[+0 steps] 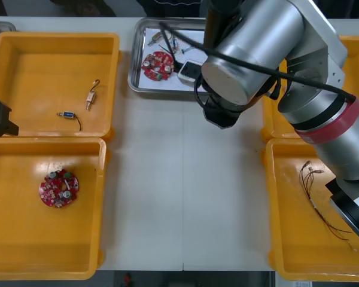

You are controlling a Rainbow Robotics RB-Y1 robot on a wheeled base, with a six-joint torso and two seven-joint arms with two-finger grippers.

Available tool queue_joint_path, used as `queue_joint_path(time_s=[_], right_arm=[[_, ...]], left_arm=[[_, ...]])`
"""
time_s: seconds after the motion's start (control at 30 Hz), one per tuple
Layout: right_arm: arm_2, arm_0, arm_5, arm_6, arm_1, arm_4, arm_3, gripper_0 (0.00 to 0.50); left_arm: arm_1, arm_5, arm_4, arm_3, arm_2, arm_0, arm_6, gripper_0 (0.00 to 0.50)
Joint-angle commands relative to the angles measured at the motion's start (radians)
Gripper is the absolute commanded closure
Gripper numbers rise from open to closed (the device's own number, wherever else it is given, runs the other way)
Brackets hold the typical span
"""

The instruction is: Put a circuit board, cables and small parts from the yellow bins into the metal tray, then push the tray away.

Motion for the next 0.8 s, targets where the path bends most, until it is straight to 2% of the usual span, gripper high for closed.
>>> queue_joint_path(time_s=[0.03, 0.23, 0.43, 0.63, 0.8], right_arm=[[-0.108, 0.035, 0.003, -0.093, -0.031, -0.017, -0.061, 0.000], [-0.215, 0.098, 0.003, -0.202, -0.063, -0.033, -0.101, 0.000], [-0.321, 0.150, 0.003, -0.335, -0.115, -0.122, -0.128, 0.000], [-0.407, 0.207, 0.003, -0.426, -0.158, -0.152, -0.174, 0.000], [-0.484, 0.308, 0.003, -0.507, -0.220, -0.184, -0.222, 0.000]], left_arm=[[0.036, 0.006, 0.008, -0.017, 0.034, 0.022, -0.089, 0.000], [0.036, 0.006, 0.008, -0.017, 0.034, 0.022, -0.089, 0.000], [0.036, 0.006, 0.008, -0.017, 0.034, 0.022, -0.089, 0.000], [0.036, 0.006, 0.008, -0.017, 0.034, 0.022, -0.089, 0.000], [0.036, 0.006, 0.008, -0.017, 0.034, 0.022, -0.089, 0.000]])
